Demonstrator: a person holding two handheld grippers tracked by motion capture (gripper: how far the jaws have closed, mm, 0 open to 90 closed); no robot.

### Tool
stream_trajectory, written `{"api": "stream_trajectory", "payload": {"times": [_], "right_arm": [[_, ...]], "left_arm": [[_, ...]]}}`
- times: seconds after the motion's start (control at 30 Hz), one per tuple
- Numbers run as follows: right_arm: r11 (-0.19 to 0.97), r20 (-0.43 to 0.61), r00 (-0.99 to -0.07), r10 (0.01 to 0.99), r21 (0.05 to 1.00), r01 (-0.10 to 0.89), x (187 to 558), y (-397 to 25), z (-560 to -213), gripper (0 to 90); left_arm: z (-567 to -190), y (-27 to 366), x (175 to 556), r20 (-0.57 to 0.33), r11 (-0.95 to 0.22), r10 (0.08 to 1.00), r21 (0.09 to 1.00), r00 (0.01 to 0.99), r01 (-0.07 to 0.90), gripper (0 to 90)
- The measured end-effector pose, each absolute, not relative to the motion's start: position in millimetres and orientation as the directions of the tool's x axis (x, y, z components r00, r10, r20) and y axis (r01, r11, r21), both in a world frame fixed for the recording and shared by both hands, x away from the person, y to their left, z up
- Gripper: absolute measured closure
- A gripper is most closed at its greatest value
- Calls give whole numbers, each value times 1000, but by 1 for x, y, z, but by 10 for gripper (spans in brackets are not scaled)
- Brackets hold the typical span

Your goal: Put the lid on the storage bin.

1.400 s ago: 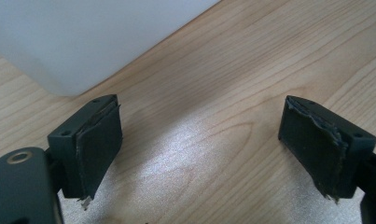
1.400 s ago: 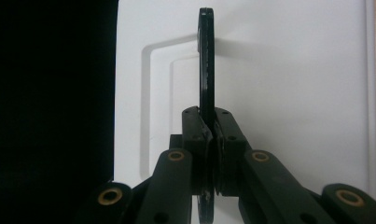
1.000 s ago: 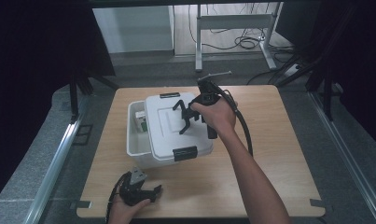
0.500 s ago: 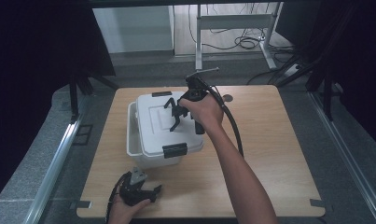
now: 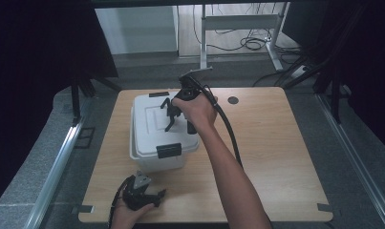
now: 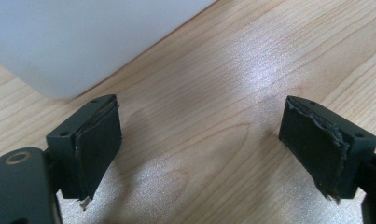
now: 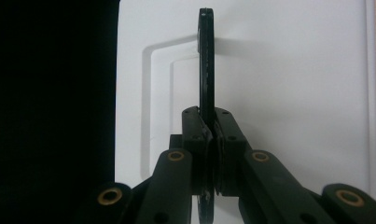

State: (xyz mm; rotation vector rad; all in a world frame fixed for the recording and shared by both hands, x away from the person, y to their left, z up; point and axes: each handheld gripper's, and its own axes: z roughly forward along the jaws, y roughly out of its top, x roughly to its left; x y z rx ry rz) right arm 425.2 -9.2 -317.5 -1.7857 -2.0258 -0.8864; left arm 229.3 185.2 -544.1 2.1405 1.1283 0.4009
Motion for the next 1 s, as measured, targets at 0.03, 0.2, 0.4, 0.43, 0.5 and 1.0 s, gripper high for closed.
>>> {"api": "stream_trajectory", "payload": {"times": [0.03,0.2,0.4,0.43,0.5,1.0], "right_arm": [[39,592,-184,785,249,968,425,-5,-318,849],[46,583,-186,791,246,968,427,11,-321,849],[26,577,-158,801,230,973,431,22,-330,849],[24,575,-155,803,229,973,432,23,-331,849],[22,566,-150,810,227,974,434,26,-335,849],[10,572,-151,806,242,970,440,32,-366,800]], "left_arm": [[-544,185,229,-40,-398,815,688,579,607,128],[-544,185,230,-40,-399,813,688,580,606,128],[-544,185,230,-36,-409,807,687,590,601,128],[-544,185,230,-34,-413,805,684,592,601,128],[-544,185,230,-37,-408,806,687,590,601,128],[-544,185,230,-35,-415,802,685,596,598,128]]}}
